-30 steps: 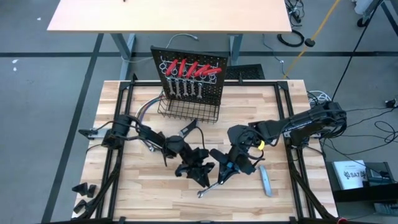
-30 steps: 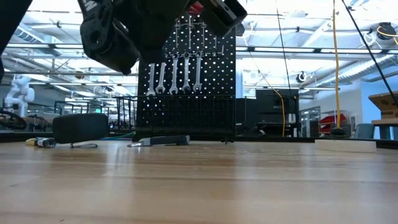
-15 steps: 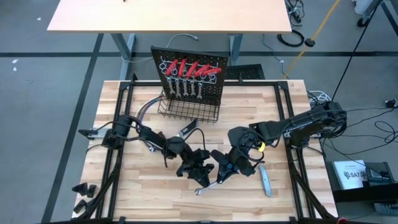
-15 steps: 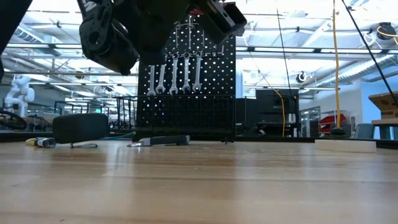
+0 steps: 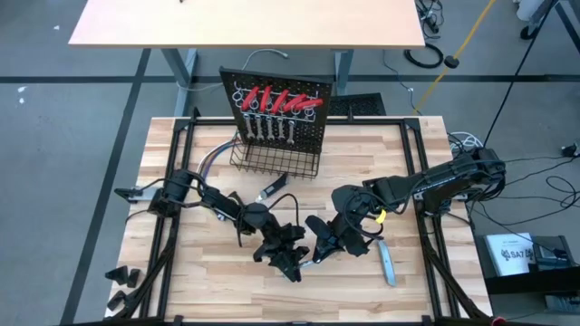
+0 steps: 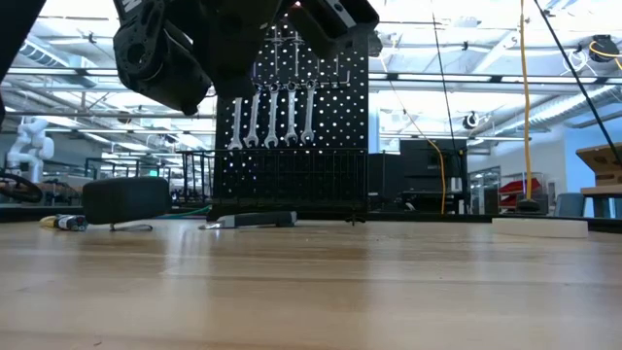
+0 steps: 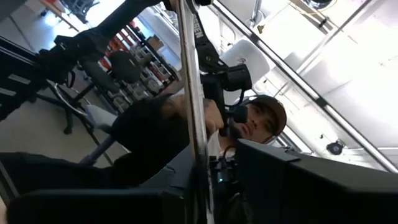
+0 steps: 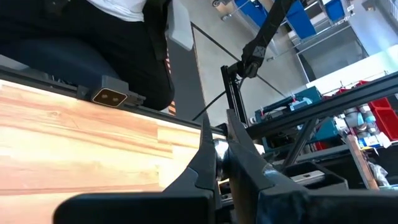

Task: Hang tools onto peg board
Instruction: Hang the wrench on the peg board

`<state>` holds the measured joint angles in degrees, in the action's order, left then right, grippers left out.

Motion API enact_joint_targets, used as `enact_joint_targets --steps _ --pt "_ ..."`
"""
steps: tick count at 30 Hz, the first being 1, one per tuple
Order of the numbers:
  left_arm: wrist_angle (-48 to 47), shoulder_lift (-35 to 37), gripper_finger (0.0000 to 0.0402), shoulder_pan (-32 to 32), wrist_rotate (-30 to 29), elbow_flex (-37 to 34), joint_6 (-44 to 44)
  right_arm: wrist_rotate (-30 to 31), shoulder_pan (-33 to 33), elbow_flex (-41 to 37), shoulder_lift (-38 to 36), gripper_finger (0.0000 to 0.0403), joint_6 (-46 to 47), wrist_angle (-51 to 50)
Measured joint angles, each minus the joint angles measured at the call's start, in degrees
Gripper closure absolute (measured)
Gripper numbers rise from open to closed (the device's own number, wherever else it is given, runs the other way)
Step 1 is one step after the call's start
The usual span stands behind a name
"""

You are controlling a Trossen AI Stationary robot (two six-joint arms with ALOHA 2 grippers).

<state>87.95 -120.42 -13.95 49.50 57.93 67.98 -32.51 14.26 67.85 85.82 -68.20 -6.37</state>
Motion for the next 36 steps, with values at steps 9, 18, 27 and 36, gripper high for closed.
enact_joint_targets --steps 9,18,27,36 --pt "-1.6 -0.2 0.0391 0.1 0.2 0.0 -7.0 0.0 0.0 0.1 0.0 0.039 0.2 -0.3" --pt "-0.5 0.0 0.0398 0.6 0.3 -0.1 -9.4 4.8 -0.3 0.0 -0.2 0.0318 23.0 5.2" --pt "1.6 0.0 0.0399 7.1 -1.7 0.0 -10.5 18.0 -0.8 -0.1 -5.0 0.0214 34.3 -5.4" --pt "1.5 0.2 0.04 15.1 -4.5 0.0 -16.1 38.2 -3.4 -0.4 -17.8 0.0193 52.0 -29.9"
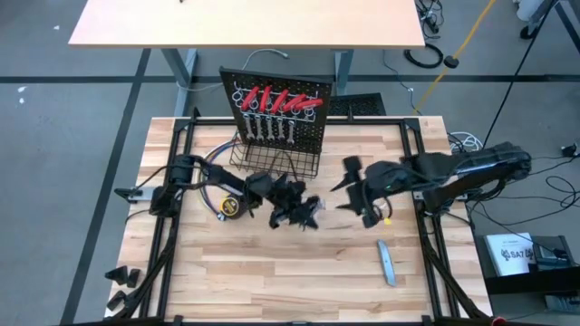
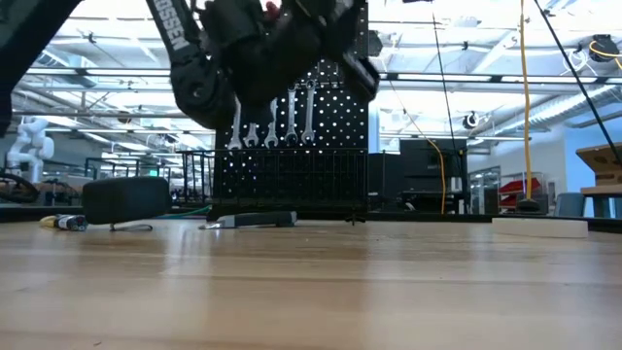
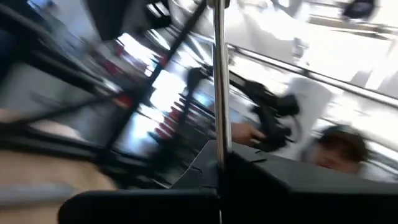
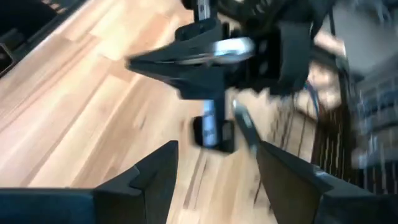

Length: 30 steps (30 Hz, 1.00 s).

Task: Hang tools onto peg board
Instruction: Hang the wrench on the peg board

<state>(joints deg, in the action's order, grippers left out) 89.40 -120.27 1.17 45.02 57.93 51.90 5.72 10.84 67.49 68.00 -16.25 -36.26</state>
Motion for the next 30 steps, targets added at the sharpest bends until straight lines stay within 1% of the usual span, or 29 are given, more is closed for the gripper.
enact_joint_targets --steps 2,4,6,10,12,14,17,19,22,23,26,28,30 --pt "-1.9 0.0 0.04 1.8 -2.8 0.0 -3.6 0.3 -0.8 -2.2 -2.8 0.0197 3.3 -1.9" --pt "-4.4 0.0 0.04 3.3 -7.0 0.0 -7.7 0.5 -1.6 -5.2 -5.4 0.0199 3.6 -1.6" --pt "-6.1 0.0 0.04 4.9 -9.8 0.0 -12.2 2.3 -2.7 -8.4 -7.9 0.0201 2.0 0.2" --pt "-8.9 0.3 0.04 7.4 -17.3 0.0 -19.3 8.4 -5.4 -14.2 -12.9 0.0202 -1.2 5.1" --pt "-12.6 2.0 0.04 8.0 -21.0 0.0 -24.3 9.4 -7.0 -16.6 -15.0 0.0202 -3.0 6.8" --pt "-19.8 5.1 0.04 7.7 -25.4 0.0 -31.5 9.3 -8.7 -18.6 -16.9 0.0202 -4.3 8.6" --pt "-34.6 10.7 0.04 6.2 -31.9 0.3 -42.6 9.2 -11.4 -22.4 -19.7 0.0202 -6.9 11.7" --pt "-41.2 13.8 0.04 4.9 -34.6 0.4 -47.3 9.2 -13.6 -24.7 -21.1 0.0202 -9.9 13.1" --pt "-45.5 17.1 0.04 4.1 -35.0 -0.4 -48.0 9.2 -17.4 -27.1 -23.4 0.0202 -11.3 14.8" --pt "-47.5 18.2 0.04 4.2 -36.3 -0.9 -48.0 9.1 -18.5 -27.6 -24.1 0.0202 -10.9 15.1" --pt "-53.2 22.9 0.04 4.7 -45.2 -4.9 -47.9 7.7 -20.9 -28.9 -26.1 0.0202 -9.3 14.6" --pt "-52.4 26.6 0.04 4.6 -50.5 -9.1 -46.7 4.5 -22.2 -29.9 -27.4 0.0202 -9.0 15.0" --pt "-49.2 29.6 0.04 4.2 -53.7 -13.4 -44.2 1.1 -23.1 -30.7 -28.2 0.0202 -8.5 15.2"
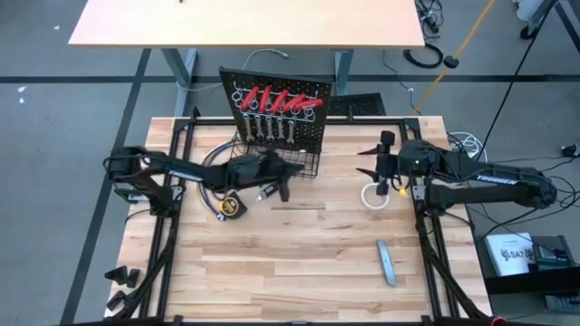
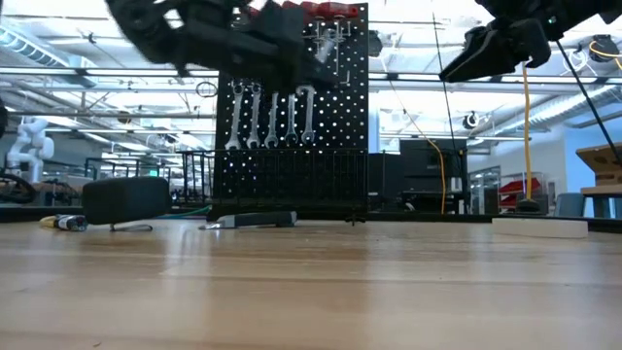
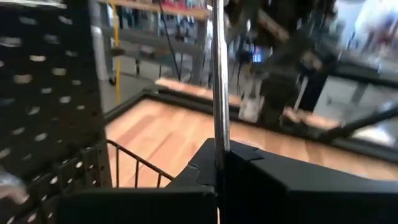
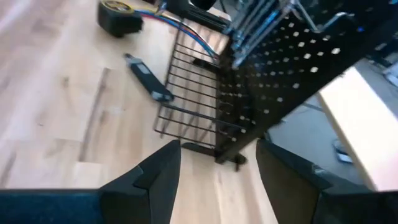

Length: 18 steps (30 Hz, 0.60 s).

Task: Hang tools onto peg board
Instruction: Hang the wrench on the peg board

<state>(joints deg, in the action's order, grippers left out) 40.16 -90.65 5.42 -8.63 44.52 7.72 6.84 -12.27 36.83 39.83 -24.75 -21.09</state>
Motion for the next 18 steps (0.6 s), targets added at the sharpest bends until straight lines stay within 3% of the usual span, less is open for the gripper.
enact_joint_targets --steps 6,13,18 --pt "13.5 -1.0 0.04 1.0 0.2 -7.4 6.5 -4.2 -1.3 -1.4 0.6 0.0202 2.5 3.0" --pt "16.7 -9.5 0.04 4.5 5.5 -2.0 6.3 -4.2 -1.3 -1.7 2.8 0.0202 3.1 7.6" --pt "16.3 -10.5 0.04 7.8 5.7 -0.5 5.4 -4.2 -1.3 -1.7 4.8 0.0202 2.8 9.8"
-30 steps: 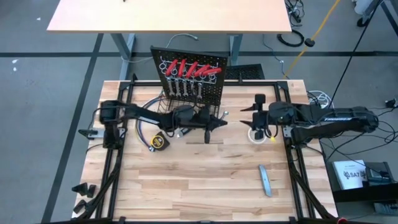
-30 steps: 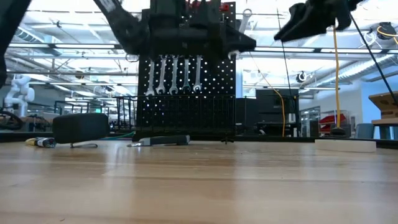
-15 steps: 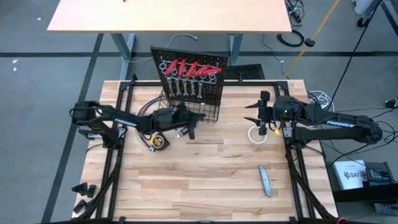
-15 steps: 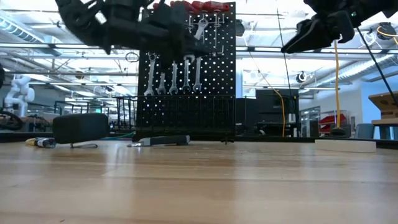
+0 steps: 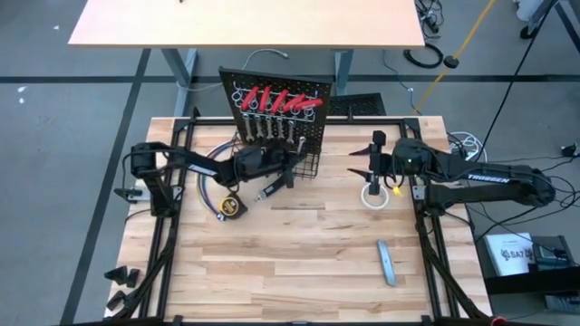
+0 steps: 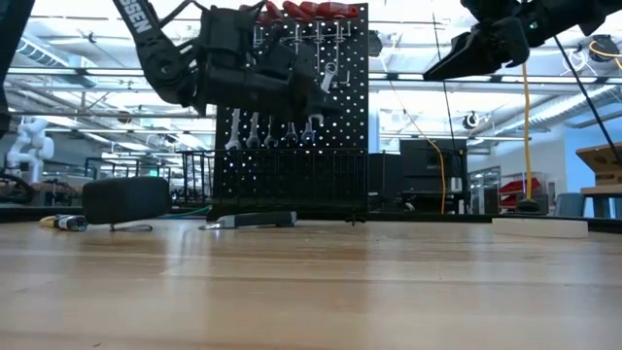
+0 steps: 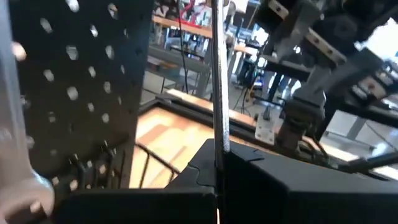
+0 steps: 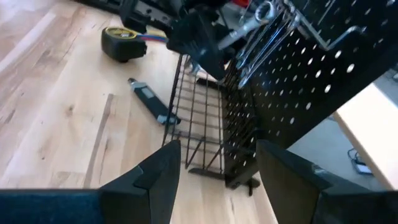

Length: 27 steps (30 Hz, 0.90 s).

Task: Hang tools onto peg board
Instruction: Hang the wrench on the peg board

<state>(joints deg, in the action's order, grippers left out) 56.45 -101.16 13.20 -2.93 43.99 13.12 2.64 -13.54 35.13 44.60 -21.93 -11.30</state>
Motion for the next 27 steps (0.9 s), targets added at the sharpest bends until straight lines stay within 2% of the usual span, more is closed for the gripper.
enact_joint_targets --steps 20,27 --pt "-2.9 0.0 0.04 3.5 0.9 2.3 -0.1 0.0 -3.8 0.0 6.2 0.0202 -4.3 4.8" --pt "-3.2 0.0 0.04 4.9 1.9 2.3 0.0 -5.6 -4.9 0.0 6.8 0.0202 -4.3 7.1"
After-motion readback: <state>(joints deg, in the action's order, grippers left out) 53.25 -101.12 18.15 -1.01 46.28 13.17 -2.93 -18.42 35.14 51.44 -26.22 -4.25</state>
